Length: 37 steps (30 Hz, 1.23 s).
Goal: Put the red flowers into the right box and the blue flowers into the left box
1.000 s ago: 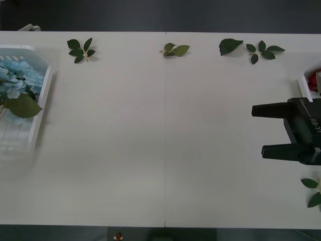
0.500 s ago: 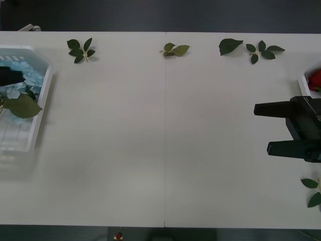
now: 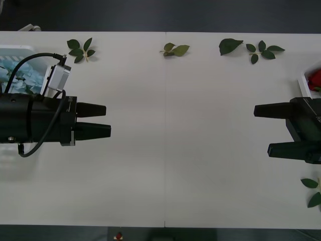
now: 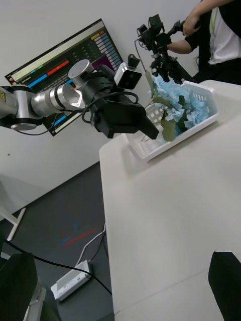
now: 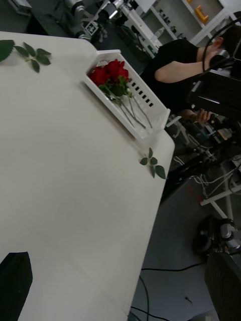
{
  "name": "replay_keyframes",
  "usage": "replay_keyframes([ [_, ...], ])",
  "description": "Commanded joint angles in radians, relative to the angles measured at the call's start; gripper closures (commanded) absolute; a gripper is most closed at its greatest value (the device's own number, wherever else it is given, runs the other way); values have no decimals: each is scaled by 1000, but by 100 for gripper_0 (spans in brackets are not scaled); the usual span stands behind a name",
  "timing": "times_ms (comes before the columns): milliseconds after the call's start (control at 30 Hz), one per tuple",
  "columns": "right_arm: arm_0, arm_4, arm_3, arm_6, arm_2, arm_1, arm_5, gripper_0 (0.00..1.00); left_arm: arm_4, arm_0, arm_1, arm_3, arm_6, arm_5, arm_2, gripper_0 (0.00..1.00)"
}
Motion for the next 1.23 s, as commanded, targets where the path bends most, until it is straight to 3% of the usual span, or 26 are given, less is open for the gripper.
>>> replay_keyframes([
  [33, -7, -11, -5, -29, -2, -5, -1, 0, 61, -16, 61, -78, -150, -12, -30, 0],
  [333, -7, -11, -5, -29, -2, -5, -1, 0, 185, 38, 127, -165, -226, -25, -50, 0],
  [1233, -7, -11, -5, -29, -2, -5, -1, 0, 182, 59, 135, -87, -240, -26, -4, 0],
])
